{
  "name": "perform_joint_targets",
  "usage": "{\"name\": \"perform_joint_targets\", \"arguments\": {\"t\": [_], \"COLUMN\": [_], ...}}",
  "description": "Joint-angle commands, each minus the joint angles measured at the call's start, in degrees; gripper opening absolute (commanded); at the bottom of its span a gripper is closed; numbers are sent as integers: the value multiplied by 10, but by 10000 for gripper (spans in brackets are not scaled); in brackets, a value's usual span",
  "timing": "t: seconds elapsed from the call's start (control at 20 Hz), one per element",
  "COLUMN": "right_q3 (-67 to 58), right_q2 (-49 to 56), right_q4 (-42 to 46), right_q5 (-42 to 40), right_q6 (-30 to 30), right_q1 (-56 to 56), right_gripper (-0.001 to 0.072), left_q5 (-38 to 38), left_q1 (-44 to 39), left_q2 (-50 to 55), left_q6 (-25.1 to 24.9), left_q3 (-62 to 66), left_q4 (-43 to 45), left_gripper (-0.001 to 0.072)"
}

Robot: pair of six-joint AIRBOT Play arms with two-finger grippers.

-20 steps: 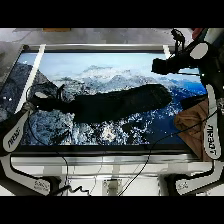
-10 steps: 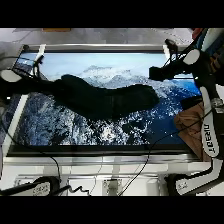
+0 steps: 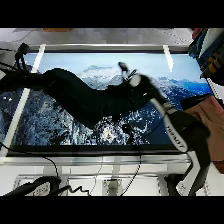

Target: Fold the clothes and pants, and hang the long-sleeved shirts on hangers.

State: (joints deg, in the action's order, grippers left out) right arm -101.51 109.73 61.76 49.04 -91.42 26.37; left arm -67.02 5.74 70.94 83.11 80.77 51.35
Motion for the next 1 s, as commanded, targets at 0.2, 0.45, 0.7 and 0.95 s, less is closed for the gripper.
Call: {"name": "perform_joint_targets", "arguments": {"t": [0.2, 0.45, 0.7, 0.95], "right_q3": [-36, -47, -46, -46], "right_q2": [98, 93, 13, -94], "right_q4": [-33, -16, 121, 125], "right_q5": [-174, -159, -1, 45], "right_q6": [-101, -99, -100, -93], "right_q1": [167, 174, 49, -96], "right_gripper": [27, 28, 30, 30], "left_q5": [38, 52, 71, 276], "left_q1": [1, -4, -84, -250], "left_q2": [-2, 3, 52, 151], "left_q6": [9, 9, 19, 30], "left_q3": [1, 0, 0, -1], "left_q4": [1, -8, -64, -128], "left_gripper": [26, 27, 26, 26]}}
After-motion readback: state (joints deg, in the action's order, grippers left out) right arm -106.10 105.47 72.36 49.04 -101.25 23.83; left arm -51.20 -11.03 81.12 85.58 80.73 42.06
